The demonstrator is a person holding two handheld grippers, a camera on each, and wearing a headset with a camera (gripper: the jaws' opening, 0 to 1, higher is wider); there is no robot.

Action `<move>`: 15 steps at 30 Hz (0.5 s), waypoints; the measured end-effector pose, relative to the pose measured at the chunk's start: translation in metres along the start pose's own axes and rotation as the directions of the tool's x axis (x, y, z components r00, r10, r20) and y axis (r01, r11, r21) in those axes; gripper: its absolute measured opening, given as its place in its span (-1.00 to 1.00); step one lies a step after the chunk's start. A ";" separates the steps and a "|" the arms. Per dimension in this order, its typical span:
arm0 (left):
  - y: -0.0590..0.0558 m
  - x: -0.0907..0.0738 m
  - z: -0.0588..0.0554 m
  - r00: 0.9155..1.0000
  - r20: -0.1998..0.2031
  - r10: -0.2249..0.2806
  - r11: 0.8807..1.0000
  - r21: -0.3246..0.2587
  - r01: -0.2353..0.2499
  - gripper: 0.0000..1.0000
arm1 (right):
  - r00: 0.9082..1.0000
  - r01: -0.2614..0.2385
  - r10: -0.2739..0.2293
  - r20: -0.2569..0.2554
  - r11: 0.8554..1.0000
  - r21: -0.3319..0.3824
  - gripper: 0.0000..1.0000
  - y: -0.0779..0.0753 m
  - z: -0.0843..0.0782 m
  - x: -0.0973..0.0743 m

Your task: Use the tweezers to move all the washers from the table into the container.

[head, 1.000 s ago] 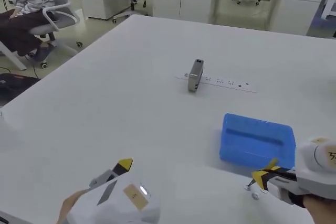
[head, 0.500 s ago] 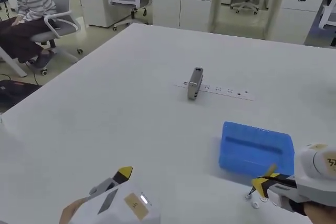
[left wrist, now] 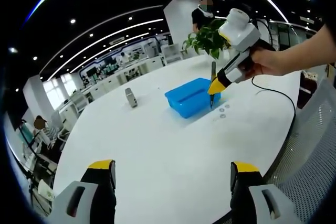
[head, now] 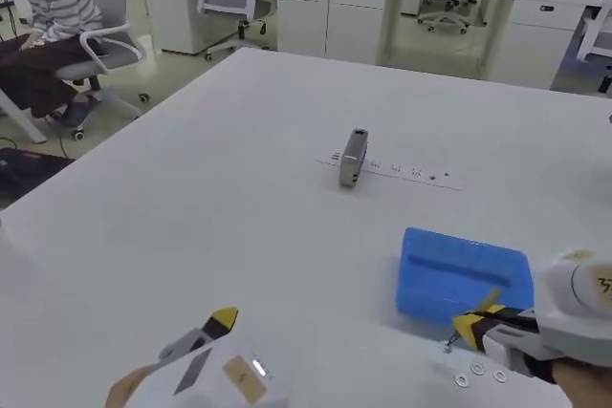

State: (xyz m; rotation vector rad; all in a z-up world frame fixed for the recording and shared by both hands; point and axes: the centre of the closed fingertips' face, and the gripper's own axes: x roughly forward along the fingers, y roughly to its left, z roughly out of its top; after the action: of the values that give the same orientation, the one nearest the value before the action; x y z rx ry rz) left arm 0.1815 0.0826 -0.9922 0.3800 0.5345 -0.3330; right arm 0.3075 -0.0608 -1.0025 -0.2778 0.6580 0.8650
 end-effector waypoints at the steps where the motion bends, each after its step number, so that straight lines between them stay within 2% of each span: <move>1: 0.000 0.000 0.000 1.000 -0.001 0.000 1.000 -0.001 0.000 0.85 | 1.000 0.001 -0.001 0.006 1.000 -0.006 -0.96 0.000 0.003 -0.001; 11: 0.000 0.000 0.001 1.000 0.003 0.000 1.000 -0.005 0.000 0.86 | 0.999 0.003 -0.002 0.053 1.000 -0.026 -0.96 -0.008 0.030 -0.006; 15: 0.000 0.000 0.001 1.000 0.005 -0.003 1.000 -0.014 0.003 0.86 | 0.996 0.002 -0.002 0.089 1.000 -0.001 -0.96 -0.014 0.044 -0.006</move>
State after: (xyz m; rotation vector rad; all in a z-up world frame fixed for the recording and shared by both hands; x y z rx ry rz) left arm 0.1818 0.0827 -0.9915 0.3649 0.5326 -0.3325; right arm 0.3340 -0.0523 -0.9655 -0.2390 0.5744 0.8709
